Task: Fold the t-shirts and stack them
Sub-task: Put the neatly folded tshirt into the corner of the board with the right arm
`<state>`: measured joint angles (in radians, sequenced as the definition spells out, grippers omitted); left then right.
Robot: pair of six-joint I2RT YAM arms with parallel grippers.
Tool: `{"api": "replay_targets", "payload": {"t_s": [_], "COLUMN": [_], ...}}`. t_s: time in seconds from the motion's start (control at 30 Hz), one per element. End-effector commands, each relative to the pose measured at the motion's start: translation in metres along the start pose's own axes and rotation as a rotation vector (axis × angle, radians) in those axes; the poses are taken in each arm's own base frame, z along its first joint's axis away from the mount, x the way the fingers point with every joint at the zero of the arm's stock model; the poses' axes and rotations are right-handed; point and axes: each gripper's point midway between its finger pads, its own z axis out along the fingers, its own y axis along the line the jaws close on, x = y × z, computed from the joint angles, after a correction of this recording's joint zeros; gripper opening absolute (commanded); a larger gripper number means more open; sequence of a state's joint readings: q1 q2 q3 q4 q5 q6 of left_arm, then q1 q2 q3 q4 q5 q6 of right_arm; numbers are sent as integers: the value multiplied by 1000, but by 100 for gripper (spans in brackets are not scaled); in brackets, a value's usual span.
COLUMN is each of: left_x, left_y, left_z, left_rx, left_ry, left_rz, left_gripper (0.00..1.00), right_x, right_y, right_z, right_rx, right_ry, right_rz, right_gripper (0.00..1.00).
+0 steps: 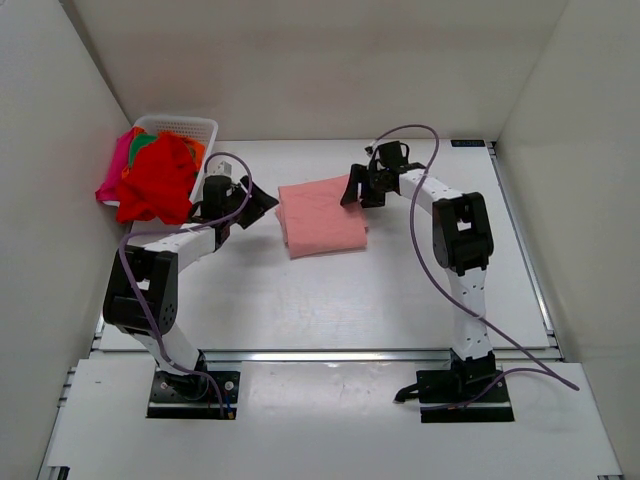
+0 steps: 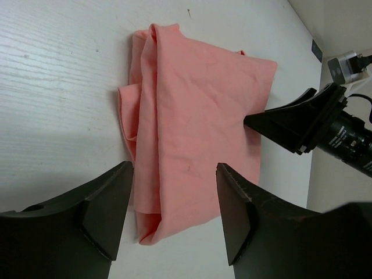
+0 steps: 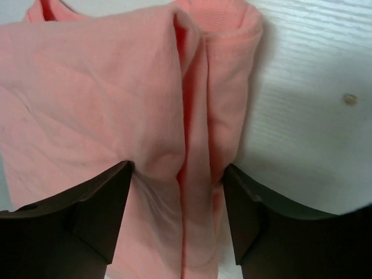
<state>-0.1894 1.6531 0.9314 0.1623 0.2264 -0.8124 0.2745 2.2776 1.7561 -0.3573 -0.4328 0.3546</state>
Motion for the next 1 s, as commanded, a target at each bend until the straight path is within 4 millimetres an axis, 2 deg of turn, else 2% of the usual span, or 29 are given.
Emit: {"api": "replay_targets", "payload": {"t_s": [0.0, 0.13, 0.17, 0.2, 0.23, 0.3, 0.33, 0.4, 0.47, 0.53, 0.6, 0.63, 0.7, 0.83, 0.87, 0.93, 0.97], "left_x": [-7, -10, -12, -13, -11, -15, -15, -12, -7, -4, -2, -3, 3, 6, 13, 16, 18], "left_y": [-10, -13, -10, -13, -12, -12, -15, -13, -15, -19, -19, -22, -24, -24, -24, -27, -23], "left_z": [-9, -14, -14, -16, -16, -20, -24, -27, -33, -40, -43, -47, -49, -53, -54, -57, -57], "left_rx": [41, 53, 45, 51, 51, 54, 64, 62, 71, 81, 82, 88, 103, 121, 124, 148, 140], "left_ry": [-23, -34, -37, -43, -39, -48, -48, -44, -36, -25, -19, -24, -4, 11, 28, 43, 48], "left_rz": [7, 6, -1, 0, 8, 3, 8, 11, 1, 8, 29, 34, 41, 47, 47, 49, 44], "left_gripper": [70, 70, 70, 70, 70, 70, 70, 70, 70, 70, 70, 70, 70, 70, 70, 71, 70], "right_x": [26, 42, 49, 48, 50, 46, 43, 32, 17, 2, -14, -21, -39, -66, -68, -89, -101], "right_y": [1, 6, 7, 5, 3, 0, -8, -34, -77, -104, -145, -155, -191, -233, -246, -266, -272], "right_z": [2, 3, 2, 2, 3, -1, -4, -13, -27, -44, -70, -79, -103, -131, -133, -148, -152], "right_rx": [-18, -48, -54, -55, -55, -43, -5, 108, 295, 403, 514, 539, 648, 727, 759, 827, 853], "right_ry": [147, 219, 240, 238, 244, 233, 225, 221, 207, 196, 179, 173, 129, 49, 46, 2, -26], "right_rz": [-20, 0, -2, 5, 8, -4, -20, -75, -140, -165, -137, -163, -150, -144, -145, -171, -181], "right_gripper": [61, 43, 30, 11, 1, 0, 0, 0, 0, 0, 0, 0, 0, 0, 0, 0, 0]}}
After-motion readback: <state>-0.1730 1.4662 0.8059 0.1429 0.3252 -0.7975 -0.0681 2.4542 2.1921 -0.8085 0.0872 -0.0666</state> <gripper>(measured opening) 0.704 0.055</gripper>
